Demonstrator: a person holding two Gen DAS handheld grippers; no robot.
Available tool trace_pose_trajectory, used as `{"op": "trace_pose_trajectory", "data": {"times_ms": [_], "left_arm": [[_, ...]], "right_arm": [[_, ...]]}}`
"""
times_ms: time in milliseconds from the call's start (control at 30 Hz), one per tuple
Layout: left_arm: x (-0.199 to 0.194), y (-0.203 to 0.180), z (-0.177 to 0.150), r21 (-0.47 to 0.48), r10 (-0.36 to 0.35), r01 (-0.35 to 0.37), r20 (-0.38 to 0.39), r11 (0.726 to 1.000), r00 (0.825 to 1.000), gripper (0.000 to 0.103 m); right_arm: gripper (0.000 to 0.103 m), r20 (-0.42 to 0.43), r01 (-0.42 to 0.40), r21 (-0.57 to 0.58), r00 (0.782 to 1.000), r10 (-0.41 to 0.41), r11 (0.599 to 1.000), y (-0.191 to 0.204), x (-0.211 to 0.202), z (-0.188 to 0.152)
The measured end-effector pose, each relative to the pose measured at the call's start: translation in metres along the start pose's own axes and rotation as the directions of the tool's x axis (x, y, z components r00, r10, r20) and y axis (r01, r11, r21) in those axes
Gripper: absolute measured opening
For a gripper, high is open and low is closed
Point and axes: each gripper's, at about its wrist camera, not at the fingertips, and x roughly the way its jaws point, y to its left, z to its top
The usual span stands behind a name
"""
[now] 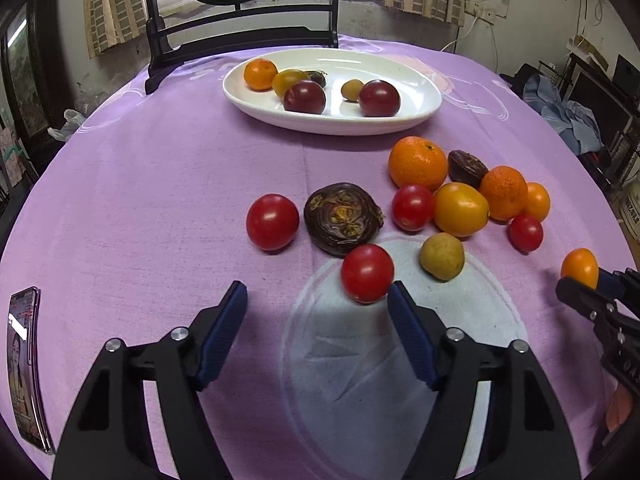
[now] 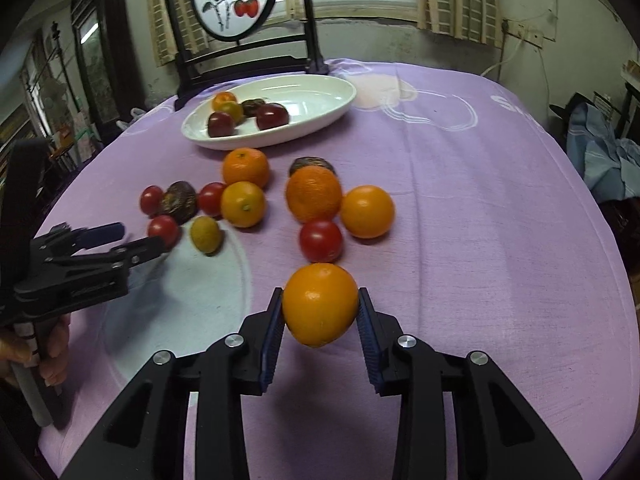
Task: Organize fruits
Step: 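Grasp the red tomato with the left tool while the right tool holds the tangerine, then place the tangerine and tomato onto the white plate and open both tools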
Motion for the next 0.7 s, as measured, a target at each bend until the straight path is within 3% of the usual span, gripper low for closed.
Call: {"op": "trace_pose_trajectory", "data": {"times_ms": [200, 300, 467, 700], "left_arm": [[0.012, -0.014, 0.006, 0.041, 0.009, -0.008, -0.035, 0.999, 0.999, 0.07], [0.015, -0.019, 0.011, 0.041, -0.004, 0.006, -0.035, 0.999, 0.999, 0.061], [0.014, -0.026, 0.012, 0.073, -0.045, 0.047, -0.019, 0.996, 0.999, 0.027], [-0.02, -0.015, 0.009, 0.053, -0.084, 0.082, 0.031, 0.995, 0.996, 0.027]], "right_arm": [[0.036, 0.009, -0.032, -0.023, 0.999, 0.032, 0.999, 0.005, -0.006, -0.001], [0.036, 0.008, -0.031, -0.021, 0.999, 0.031, 0.999, 0.004, -0.005, -0.001], [0.036, 0.002, -0.026, -0.022, 1.0, 0.026, 0.999, 0.004, -0.003, -0.002], [0.036, 0.016, -0.03, -0.031, 0.999, 0.031, 0.999, 0.006, -0.006, -0.003]]}}
